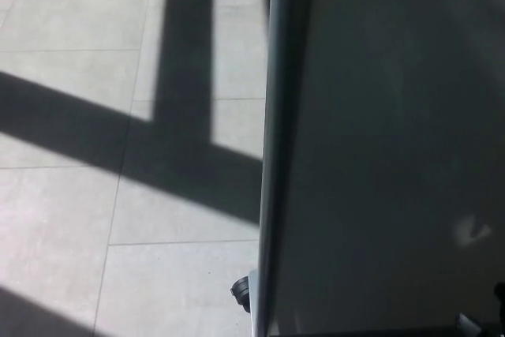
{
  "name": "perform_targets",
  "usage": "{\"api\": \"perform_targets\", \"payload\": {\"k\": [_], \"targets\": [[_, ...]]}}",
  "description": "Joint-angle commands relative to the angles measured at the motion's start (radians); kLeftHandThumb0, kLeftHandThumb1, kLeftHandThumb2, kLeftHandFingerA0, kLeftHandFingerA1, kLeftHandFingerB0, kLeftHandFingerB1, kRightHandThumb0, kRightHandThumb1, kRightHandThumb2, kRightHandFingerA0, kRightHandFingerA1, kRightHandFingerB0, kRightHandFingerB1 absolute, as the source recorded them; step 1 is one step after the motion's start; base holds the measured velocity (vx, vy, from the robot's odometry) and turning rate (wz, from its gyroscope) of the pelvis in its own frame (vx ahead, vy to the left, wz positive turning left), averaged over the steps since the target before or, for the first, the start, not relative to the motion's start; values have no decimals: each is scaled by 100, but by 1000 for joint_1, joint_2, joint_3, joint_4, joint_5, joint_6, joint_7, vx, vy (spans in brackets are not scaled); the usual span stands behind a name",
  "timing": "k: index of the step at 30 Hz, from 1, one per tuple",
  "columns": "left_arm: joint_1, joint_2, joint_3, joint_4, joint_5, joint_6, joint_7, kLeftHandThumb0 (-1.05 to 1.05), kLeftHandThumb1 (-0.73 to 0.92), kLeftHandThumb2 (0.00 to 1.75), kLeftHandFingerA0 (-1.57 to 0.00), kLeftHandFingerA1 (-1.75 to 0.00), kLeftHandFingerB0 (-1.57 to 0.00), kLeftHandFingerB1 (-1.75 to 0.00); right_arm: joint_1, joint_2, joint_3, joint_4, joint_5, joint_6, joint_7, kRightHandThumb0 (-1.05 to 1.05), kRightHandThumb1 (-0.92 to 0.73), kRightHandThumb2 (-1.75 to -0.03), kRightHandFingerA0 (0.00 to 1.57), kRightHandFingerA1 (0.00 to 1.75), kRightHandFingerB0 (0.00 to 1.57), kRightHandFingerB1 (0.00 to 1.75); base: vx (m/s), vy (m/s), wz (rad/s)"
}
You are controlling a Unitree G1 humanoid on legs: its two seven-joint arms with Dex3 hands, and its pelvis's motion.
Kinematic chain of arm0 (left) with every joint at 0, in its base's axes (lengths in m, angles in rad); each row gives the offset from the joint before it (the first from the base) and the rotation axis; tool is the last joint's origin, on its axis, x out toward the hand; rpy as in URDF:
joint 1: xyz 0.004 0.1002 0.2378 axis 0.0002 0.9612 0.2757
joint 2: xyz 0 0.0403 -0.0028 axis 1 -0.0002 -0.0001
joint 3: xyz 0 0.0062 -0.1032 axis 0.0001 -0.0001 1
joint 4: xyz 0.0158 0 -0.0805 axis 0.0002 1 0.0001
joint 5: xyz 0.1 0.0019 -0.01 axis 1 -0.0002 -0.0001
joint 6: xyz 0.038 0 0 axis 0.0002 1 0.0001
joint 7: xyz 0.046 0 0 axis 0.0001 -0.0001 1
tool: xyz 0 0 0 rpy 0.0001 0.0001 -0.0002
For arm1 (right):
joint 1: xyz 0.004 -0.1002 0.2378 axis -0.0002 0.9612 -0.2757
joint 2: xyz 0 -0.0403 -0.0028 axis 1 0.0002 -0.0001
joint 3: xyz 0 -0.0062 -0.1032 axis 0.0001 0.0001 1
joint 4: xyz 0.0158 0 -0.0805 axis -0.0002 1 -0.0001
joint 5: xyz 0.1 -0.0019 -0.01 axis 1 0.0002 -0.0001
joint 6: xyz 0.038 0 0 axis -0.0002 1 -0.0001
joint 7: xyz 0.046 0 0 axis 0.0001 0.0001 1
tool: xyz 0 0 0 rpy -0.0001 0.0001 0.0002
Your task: A white board is being place on the right hand side and parallel to the robot and the robot uses its left hand to grab on the leftside of the whiteboard and drag the whiteboard from the right hand side to the left hand side
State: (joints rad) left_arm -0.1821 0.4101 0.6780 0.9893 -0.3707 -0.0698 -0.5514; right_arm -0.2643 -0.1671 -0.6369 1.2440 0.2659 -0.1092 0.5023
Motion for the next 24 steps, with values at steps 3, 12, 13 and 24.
{"api": "perform_targets", "payload": {"k": [3, 12, 13, 24], "targets": [[-164, 21, -132, -130, 23, 9, 3, -11, 65, 59, -71, -50, -51, -36, -1, -15, 6, 10, 46, -44, 21, -35, -79, -63, 68, 50, 29, 31, 0, 0, 0], [-315, -5, -324, -201, 99, 3, 71, -14, 59, 57, -72, -48, -52, -37, 9, -22, 19, 11, 57, -51, 30, -35, -81, -64, 70, 52, 27, 30, 1, 0, 1], [-319, -8, -344, -219, 113, 2, 78, -16, 60, 58, -72, -47, -52, -36, 9, -22, 20, 11, 59, -46, 32, -35, -80, -64, 70, 52, 28, 30, 0, 0, 0], [-445, -67, -548, -258, 187, 23, 64, -37, 47, 65, -38, -45, -33, -38, 13, -24, 39, 12, 66, -52, 30, -47, -64, -82, 67, 61, 20, 40, 0, 0, 0]]}}
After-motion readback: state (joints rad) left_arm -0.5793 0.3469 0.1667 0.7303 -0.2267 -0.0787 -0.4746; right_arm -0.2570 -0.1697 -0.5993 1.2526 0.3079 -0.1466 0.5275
